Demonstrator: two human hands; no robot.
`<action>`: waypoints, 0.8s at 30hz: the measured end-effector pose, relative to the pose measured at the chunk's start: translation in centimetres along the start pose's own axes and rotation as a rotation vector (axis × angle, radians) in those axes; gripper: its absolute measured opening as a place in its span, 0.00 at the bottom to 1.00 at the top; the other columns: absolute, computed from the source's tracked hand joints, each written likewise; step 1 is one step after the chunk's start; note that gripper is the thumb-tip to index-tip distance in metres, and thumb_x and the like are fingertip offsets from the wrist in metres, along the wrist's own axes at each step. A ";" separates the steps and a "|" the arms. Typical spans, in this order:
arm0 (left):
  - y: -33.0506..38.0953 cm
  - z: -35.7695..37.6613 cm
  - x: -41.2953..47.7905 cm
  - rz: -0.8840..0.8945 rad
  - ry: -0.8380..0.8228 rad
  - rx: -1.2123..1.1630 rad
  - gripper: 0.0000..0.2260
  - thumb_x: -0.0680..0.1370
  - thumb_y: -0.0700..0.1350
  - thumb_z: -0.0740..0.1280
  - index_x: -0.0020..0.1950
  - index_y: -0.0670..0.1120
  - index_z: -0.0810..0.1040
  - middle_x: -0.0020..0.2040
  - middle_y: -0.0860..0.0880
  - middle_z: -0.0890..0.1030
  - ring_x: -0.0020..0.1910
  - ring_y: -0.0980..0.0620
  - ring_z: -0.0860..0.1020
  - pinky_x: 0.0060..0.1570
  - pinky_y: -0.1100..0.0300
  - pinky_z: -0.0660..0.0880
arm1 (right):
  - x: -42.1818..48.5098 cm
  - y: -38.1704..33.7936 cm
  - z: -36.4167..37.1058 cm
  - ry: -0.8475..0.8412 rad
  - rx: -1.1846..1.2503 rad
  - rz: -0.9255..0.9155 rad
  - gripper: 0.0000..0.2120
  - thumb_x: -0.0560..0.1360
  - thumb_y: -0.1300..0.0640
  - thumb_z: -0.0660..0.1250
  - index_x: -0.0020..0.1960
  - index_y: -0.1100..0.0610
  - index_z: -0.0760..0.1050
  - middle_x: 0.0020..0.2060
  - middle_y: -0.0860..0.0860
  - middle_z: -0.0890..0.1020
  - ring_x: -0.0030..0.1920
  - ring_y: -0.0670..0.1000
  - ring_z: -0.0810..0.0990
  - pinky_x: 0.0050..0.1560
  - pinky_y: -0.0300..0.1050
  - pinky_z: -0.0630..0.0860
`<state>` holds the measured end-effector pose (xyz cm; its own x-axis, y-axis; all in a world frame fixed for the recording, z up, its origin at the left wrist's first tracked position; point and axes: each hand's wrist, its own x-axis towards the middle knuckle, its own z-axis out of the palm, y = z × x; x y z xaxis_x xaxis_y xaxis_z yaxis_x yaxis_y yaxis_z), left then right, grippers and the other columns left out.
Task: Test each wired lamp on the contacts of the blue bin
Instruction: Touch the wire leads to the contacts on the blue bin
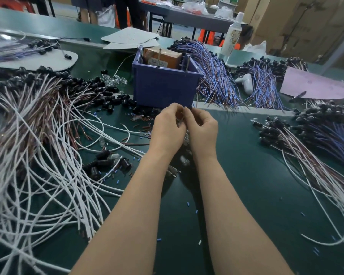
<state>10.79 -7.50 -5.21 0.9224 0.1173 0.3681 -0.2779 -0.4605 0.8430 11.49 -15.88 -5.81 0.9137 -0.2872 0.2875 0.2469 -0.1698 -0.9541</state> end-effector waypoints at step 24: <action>-0.4 0.3 -0.2 0.090 0.113 -0.173 0.07 0.79 0.36 0.63 0.56 0.41 0.71 0.47 0.53 0.79 0.48 0.57 0.78 0.49 0.70 0.73 | 0.6 0.8 -0.4 0.096 0.116 0.077 0.11 0.75 0.69 0.62 0.46 0.56 0.79 0.40 0.51 0.82 0.41 0.47 0.81 0.50 0.45 0.79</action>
<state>10.80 -7.55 -5.74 0.8588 0.1845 0.4779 -0.4084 -0.3164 0.8562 12.10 -16.54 -6.34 0.8975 -0.3851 0.2147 0.2182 -0.0353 -0.9753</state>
